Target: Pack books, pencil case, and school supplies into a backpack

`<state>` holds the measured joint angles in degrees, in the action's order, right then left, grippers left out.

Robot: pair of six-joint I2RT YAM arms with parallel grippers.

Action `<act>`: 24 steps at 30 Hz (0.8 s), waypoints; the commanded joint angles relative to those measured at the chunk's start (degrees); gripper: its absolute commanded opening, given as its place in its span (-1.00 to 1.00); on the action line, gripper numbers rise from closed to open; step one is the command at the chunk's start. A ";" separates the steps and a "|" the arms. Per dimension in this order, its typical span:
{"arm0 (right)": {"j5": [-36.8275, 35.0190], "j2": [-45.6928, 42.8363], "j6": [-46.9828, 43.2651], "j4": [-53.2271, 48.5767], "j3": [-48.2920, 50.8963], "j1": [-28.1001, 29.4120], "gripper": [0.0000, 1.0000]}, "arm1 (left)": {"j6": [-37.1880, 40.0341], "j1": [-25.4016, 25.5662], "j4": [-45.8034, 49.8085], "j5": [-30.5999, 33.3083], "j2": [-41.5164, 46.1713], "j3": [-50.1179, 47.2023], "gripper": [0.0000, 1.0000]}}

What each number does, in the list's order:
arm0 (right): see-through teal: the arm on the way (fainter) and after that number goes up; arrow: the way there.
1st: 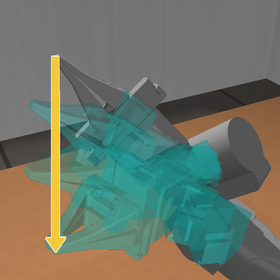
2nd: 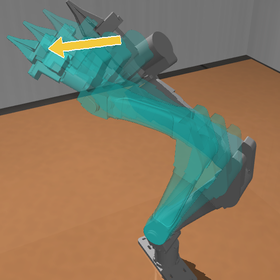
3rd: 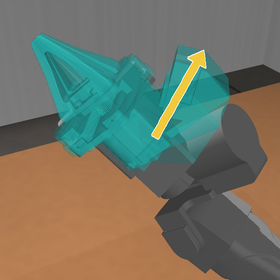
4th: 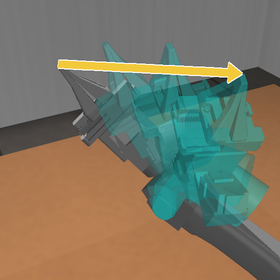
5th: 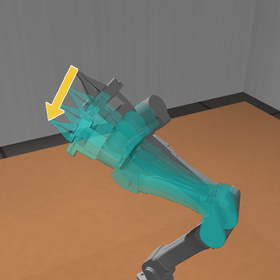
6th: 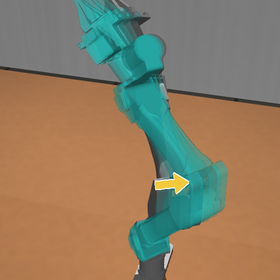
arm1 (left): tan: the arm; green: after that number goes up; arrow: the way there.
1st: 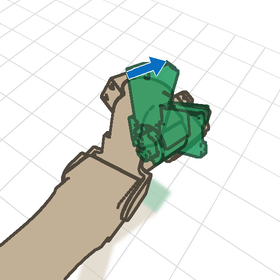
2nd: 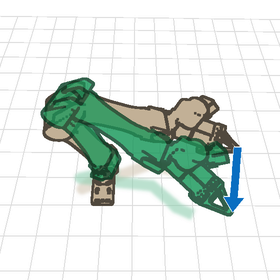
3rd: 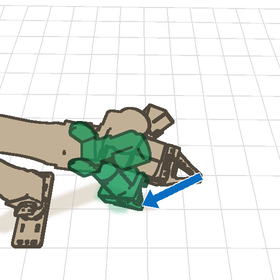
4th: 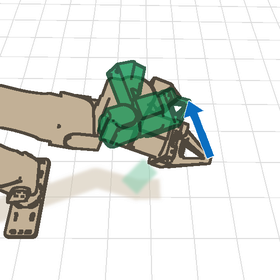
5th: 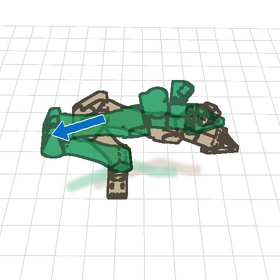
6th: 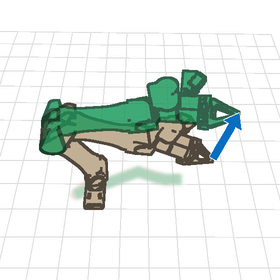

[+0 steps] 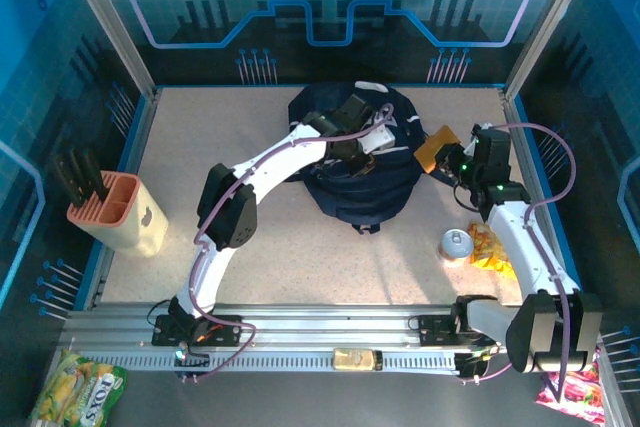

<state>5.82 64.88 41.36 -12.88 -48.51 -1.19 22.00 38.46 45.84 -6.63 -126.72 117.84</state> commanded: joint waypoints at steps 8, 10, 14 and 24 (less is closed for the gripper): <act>-1.57 -5.34 7.69 -1.34 4.92 -0.81 -0.74 | -4.46 -1.19 -2.35 -5.11 2.52 0.58 -1.00; -1.66 -6.37 9.45 -1.48 6.00 -0.82 -0.73 | -4.93 -1.22 -3.00 -5.28 2.83 0.21 -1.00; 2.01 -6.71 13.17 0.83 8.35 -0.14 -0.73 | -6.54 -1.20 -4.09 -6.70 4.30 0.26 -1.00; 12.74 -0.91 23.69 17.52 11.16 4.37 -0.69 | -13.50 -1.13 -14.37 -12.53 10.57 -5.96 -1.00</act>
<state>13.21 61.69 59.86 -4.38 -38.06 2.15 12.14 37.19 37.39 -14.22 -120.51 113.27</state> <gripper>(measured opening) 0.152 0.063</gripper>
